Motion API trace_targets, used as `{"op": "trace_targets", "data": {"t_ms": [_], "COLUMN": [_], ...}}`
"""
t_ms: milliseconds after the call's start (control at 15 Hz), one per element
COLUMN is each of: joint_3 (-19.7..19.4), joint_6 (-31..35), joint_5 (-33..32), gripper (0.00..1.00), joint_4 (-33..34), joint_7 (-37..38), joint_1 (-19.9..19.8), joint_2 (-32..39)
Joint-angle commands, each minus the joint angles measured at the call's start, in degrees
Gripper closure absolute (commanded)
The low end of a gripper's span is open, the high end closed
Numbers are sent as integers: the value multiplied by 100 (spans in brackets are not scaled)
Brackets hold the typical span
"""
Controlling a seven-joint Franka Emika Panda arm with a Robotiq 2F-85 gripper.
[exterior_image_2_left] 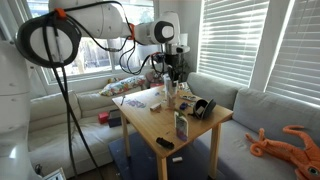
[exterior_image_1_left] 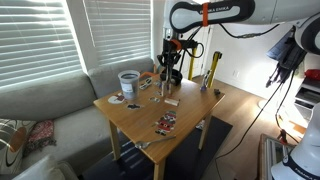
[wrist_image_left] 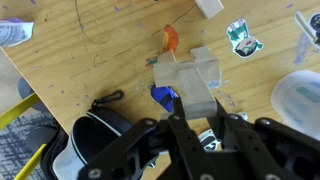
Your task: Lift the wooden building plank from the table and put it on top of the horizontal wooden building plank
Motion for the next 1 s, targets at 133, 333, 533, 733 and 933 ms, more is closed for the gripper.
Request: {"op": "trace_targets", "data": {"t_ms": [133, 333, 533, 733, 933], "joint_3": [-51, -58, -44, 54, 324], "joint_6": [-205, -198, -49, 41, -156], "joint_5": [-83, -98, -220, -559, -535], "gripper": [38, 18, 1, 0, 0], "joint_4": [241, 180, -2, -285, -305], "joint_7": [146, 167, 179, -7, -670], "joint_1": [105, 114, 178, 345, 545], "joint_2": [114, 39, -266, -738, -918]}}
